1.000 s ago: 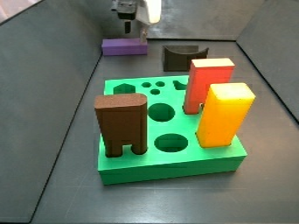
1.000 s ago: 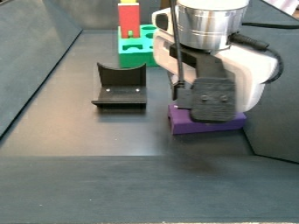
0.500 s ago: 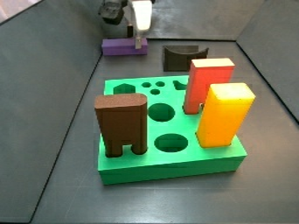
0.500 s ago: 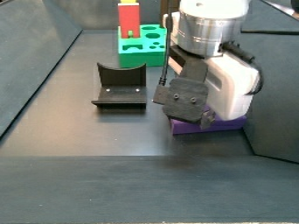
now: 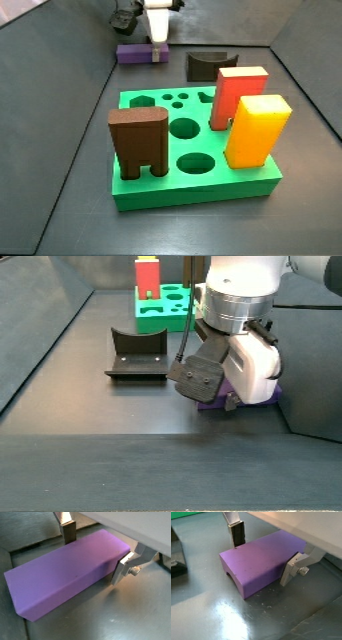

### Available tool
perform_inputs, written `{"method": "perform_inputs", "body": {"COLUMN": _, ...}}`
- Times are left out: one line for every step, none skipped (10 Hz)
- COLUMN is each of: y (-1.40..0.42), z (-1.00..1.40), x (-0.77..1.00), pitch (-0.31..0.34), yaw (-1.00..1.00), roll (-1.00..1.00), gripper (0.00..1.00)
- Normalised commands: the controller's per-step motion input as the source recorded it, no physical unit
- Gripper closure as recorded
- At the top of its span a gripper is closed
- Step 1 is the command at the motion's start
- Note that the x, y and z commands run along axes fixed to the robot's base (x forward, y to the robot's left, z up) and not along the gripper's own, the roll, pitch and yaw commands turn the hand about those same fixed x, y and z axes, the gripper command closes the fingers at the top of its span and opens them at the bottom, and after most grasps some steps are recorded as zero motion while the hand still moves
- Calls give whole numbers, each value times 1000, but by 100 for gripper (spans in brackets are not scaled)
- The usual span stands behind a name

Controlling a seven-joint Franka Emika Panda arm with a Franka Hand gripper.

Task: Pick up the arch object. Move up. Place the arch object on the fixture. Regrasp the arch object. Rotate the arch object. Move to above the board. Insert the arch object.
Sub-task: Pick up the arch object.

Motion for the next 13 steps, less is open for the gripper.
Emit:
{"method": "perform_inputs", "body": {"y": -94, "z": 0, "x": -306, "pitch": -176, "yaw": -586, "roll": -100, "gripper": 0}}
{"method": "perform_inputs", "body": {"y": -111, "z": -91, "x": -117, "pitch": -71, "yaw": -431, "roll": 0, "gripper": 0}}
{"method": "perform_inputs", "body": {"y": 0, "z": -37, "x": -71, "pitch": -94, "yaw": -40, "roll": 0, "gripper": 0}}
{"method": "perform_inputs", "body": {"y": 0, "z": -23, "x": 0, "pitch": -59, "yaw": 0, "roll": -13, "gripper": 0}}
{"method": "perform_inputs", "body": {"y": 0, "z": 0, "x": 0, "pitch": 0, "yaw": 0, "roll": 0, "gripper": 0}}
{"method": "perform_inputs", "body": {"y": 0, "z": 0, "x": 0, "pitch": 0, "yaw": 0, "roll": 0, "gripper": 100}}
{"method": "perform_inputs", "body": {"y": 0, "z": 0, "x": 0, "pitch": 0, "yaw": 0, "roll": 0, "gripper": 100}}
{"method": "perform_inputs", "body": {"y": 0, "z": 0, "x": 0, "pitch": 0, "yaw": 0, "roll": 0, "gripper": 100}}
{"method": "perform_inputs", "body": {"y": 0, "z": 0, "x": 0, "pitch": 0, "yaw": 0, "roll": 0, "gripper": 100}}
{"method": "perform_inputs", "body": {"y": 0, "z": 0, "x": 0, "pitch": 0, "yaw": 0, "roll": 0, "gripper": 100}}
{"method": "perform_inputs", "body": {"y": 0, "z": 0, "x": 0, "pitch": 0, "yaw": 0, "roll": 0, "gripper": 100}}
{"method": "perform_inputs", "body": {"y": 0, "z": 0, "x": 0, "pitch": 0, "yaw": 0, "roll": 0, "gripper": 100}}
{"method": "perform_inputs", "body": {"y": 0, "z": 0, "x": 0, "pitch": 0, "yaw": 0, "roll": 0, "gripper": 100}}
